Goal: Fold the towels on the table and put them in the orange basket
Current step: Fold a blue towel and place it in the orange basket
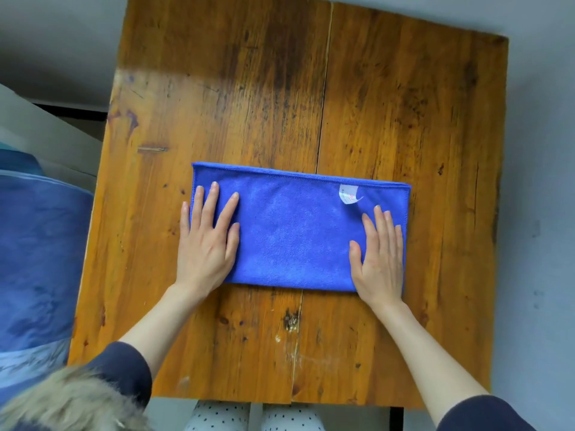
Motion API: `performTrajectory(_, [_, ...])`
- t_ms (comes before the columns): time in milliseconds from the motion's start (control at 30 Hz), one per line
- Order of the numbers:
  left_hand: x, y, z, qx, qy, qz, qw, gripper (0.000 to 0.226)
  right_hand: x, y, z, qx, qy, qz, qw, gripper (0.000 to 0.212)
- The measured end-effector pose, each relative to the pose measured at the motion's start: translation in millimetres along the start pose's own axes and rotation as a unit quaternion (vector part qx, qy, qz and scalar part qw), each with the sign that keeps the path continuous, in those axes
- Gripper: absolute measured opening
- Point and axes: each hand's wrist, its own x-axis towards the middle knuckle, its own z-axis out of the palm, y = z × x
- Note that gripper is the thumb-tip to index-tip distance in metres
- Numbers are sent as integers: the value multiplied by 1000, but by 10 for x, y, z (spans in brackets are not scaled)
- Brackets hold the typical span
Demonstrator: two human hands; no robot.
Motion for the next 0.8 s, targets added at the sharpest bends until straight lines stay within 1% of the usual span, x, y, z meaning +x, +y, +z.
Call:
performTrajectory(67, [-27, -21, -51, -52, 59, -22, 997, 42, -21, -30, -28, 18, 6, 9, 1000, 48])
performTrajectory(100, [-40, -41, -87, -61, 87, -62, 992, 39, -33, -67, -43, 26, 14, 8, 1000, 46])
performTrajectory(133, [-48, -60, -127, -67, 103, -119, 985, 37, -52, -126, -55, 27, 24, 0, 999, 44])
performTrajectory(200, [-52, -112, -185, -78, 96, -221, 968, 31, -112, -288, -45, 10, 32, -47, 998, 41])
performTrajectory(267, [-47, -166, -219, -93, 55, -267, 958, 30, -191, -485, 16, -22, 16, -107, 994, 41])
performTrajectory(333, [-19, -193, -252, -108, 26, -280, 954, 31, -207, -677, 84, -50, -11, -128, 990, 44])
performTrajectory(433, [61, -205, -298, -129, -2, -289, 949, 30, -105, -888, 178, -90, -51, -106, 989, 52])
performTrajectory(500, [96, -238, -320, -144, -16, -287, 947, 26, -34, -948, 222, -117, -68, -103, 985, 53])
performTrajectory(633, [131, -330, -378, -152, -14, -266, 952, 18, 23, -949, 246, -147, -83, -102, 980, 53])
performTrajectory(700, [201, -355, -448, -159, -10, -259, 953, 16, 54, -1005, 244, -153, -89, -87, 980, 53])
performTrajectory(800, [411, -406, -567, -230, -18, -275, 933, 13, 169, -1142, 257, -164, -95, -70, 979, 54])
